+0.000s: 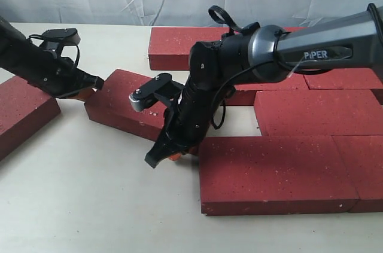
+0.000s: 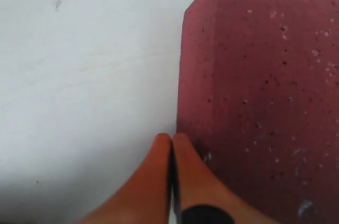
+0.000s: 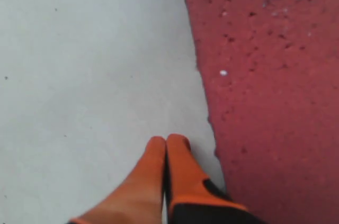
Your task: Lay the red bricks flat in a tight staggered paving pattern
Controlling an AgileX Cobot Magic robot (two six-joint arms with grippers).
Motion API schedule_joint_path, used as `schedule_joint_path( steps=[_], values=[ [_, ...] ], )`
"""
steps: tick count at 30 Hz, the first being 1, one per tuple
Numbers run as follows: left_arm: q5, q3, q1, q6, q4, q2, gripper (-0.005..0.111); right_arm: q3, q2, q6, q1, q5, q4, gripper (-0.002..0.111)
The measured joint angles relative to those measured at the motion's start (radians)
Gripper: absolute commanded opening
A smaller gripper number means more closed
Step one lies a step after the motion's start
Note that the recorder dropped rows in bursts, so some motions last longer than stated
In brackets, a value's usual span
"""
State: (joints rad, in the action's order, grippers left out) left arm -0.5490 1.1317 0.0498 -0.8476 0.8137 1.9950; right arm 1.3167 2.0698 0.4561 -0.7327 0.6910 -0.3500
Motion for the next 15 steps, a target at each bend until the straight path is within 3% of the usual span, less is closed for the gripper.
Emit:
schedule_joint_path(
  steps=[15],
  values=[
    [-0.136, 0.006, -0.014, 0.0, -0.047, 0.0, 0.0, 0.0, -0.027, -0.011, 0.0, 0.049, 0.073, -0.001]
  ],
)
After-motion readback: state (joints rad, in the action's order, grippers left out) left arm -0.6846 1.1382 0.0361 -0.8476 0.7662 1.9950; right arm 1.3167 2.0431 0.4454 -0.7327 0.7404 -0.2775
